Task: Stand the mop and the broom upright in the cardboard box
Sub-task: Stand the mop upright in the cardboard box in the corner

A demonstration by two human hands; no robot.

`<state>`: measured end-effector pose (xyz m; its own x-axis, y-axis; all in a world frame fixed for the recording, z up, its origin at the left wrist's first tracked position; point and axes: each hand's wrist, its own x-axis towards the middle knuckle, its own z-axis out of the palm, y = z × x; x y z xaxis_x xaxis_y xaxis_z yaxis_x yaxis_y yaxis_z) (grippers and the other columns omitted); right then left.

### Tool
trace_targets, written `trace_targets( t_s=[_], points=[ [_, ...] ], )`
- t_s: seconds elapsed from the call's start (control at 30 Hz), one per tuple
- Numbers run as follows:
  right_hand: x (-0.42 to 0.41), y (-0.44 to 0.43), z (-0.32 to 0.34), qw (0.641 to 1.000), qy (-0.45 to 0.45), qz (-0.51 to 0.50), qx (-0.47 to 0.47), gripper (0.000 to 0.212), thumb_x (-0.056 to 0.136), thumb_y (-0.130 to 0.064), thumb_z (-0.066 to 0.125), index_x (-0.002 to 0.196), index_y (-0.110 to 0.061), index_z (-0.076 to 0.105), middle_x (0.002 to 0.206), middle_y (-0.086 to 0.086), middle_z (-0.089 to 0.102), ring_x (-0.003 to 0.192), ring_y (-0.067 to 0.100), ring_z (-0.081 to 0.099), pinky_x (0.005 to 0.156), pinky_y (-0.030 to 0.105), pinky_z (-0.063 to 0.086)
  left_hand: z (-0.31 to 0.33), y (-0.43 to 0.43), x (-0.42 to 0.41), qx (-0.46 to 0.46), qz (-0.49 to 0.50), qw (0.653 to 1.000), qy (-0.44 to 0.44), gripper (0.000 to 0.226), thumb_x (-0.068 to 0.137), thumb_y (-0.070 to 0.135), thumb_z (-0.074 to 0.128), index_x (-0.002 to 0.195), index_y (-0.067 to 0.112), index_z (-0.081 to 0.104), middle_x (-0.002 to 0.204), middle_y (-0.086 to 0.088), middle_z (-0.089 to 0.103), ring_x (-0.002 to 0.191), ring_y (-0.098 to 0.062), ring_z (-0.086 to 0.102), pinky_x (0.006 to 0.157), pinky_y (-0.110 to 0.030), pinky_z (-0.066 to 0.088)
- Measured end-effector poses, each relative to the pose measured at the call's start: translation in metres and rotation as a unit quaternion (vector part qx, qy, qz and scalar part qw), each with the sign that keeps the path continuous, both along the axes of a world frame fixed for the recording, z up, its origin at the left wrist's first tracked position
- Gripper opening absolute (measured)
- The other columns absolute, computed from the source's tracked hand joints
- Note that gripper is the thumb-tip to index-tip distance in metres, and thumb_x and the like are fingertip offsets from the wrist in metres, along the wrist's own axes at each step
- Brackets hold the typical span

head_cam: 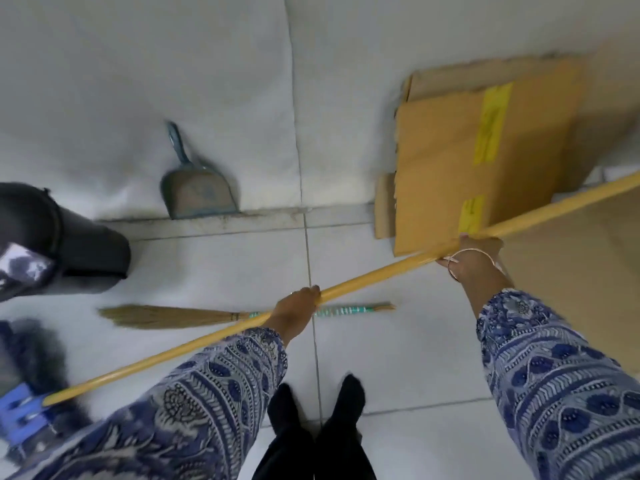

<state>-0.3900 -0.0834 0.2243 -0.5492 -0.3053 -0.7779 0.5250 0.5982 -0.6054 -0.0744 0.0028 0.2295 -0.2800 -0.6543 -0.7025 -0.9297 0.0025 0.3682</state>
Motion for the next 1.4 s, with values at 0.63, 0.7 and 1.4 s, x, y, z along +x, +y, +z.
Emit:
trace_targets(
  t_s=[0.63, 0.7, 1.4],
  points=[
    [0.017, -0.056, 0.683, 0.841, 0.413, 0.167, -0.308, 0.034, 0.086, -0.016, 0.059, 0.115, -0.014, 0.042, 0.112, 0.021, 0.064, 0.099, 0.041, 0.065, 0.083, 0.061, 0.054, 0.471, -0.039, -0.115, -0.305, 0.091, 0.928, 0.193, 0.026, 0.098, 0.028, 0.036, 0.114, 0.01, 0.044, 0.105, -0.011, 0.062, 0.091, -0.03, 0.062, 0.084, -0.044, 0.052],
    [0.004, -0.04, 0.722, 0.826, 0.431, 0.155, -0.328, 0.035, 0.087, -0.016, 0.059, 0.117, -0.01, 0.041, 0.11, 0.019, 0.061, 0.101, 0.041, 0.064, 0.082, 0.061, 0.054, 0.495, -0.041, -0.135, -0.338, 0.075, 0.916, 0.204, 0.021, 0.098, 0.029, 0.035, 0.107, 0.012, 0.044, 0.093, -0.007, 0.058, 0.076, -0.027, 0.058, 0.076, -0.043, 0.053],
    [-0.285, 0.053, 0.899, 0.727, 0.394, 0.181, -0.533, 0.019, 0.092, -0.006, 0.046, 0.099, -0.019, 0.035, 0.095, 0.009, 0.053, 0.07, 0.022, 0.058, 0.05, 0.038, 0.057, 0.633, -0.024, -0.476, -0.493, 0.098, 0.826, 0.255, 0.031, 0.097, 0.036, 0.038, 0.104, 0.005, 0.044, 0.083, -0.006, 0.052, 0.069, -0.029, 0.056, 0.061, -0.038, 0.045]
  ],
)
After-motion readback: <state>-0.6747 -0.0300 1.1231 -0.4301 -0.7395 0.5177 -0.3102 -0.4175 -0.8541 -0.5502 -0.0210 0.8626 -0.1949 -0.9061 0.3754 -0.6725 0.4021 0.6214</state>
